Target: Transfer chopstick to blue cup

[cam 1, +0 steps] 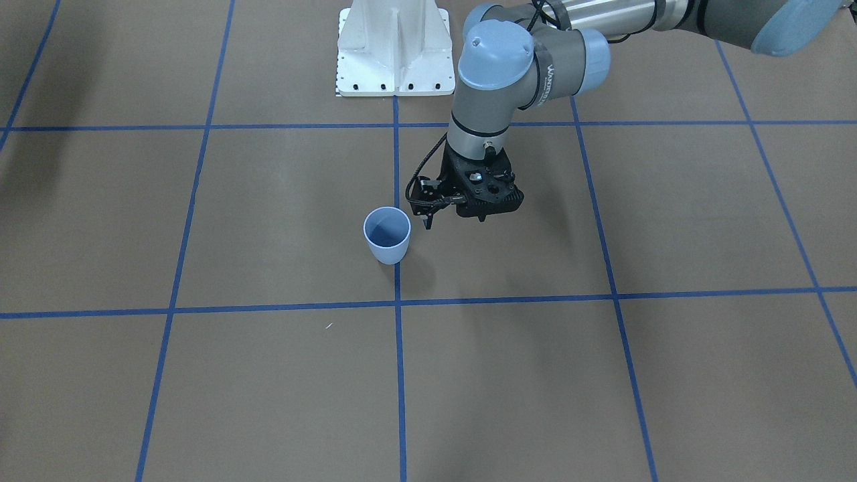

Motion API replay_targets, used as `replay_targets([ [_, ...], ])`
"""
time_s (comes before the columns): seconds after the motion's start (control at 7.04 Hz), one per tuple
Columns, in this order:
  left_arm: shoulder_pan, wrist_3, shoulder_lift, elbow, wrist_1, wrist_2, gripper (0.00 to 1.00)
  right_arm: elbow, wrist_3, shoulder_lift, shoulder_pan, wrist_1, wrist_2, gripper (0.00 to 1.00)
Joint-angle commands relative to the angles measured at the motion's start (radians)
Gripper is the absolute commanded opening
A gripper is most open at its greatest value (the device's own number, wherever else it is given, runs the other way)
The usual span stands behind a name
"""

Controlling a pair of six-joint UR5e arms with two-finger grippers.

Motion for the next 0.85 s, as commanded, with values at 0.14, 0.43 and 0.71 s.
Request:
replay_targets([
  [0.14, 0.000, 0.000, 0.000, 0.000, 0.000, 0.000, 0.98, -0.005, -0.006, -0.006, -0.007, -0.002, -0.029, 0.51],
  [0.43, 0.000, -0.002, 0.000, 0.000, 0.000, 0.000, 0.98, -0.005, -0.004, -0.003, -0.007, -0.002, -0.029, 0.25],
  [0.71, 0.000, -0.002, 0.000, 0.000, 0.000, 0.000, 0.98, -0.005, -0.003, -0.001, -0.007, -0.002, -0.029, 0.00],
])
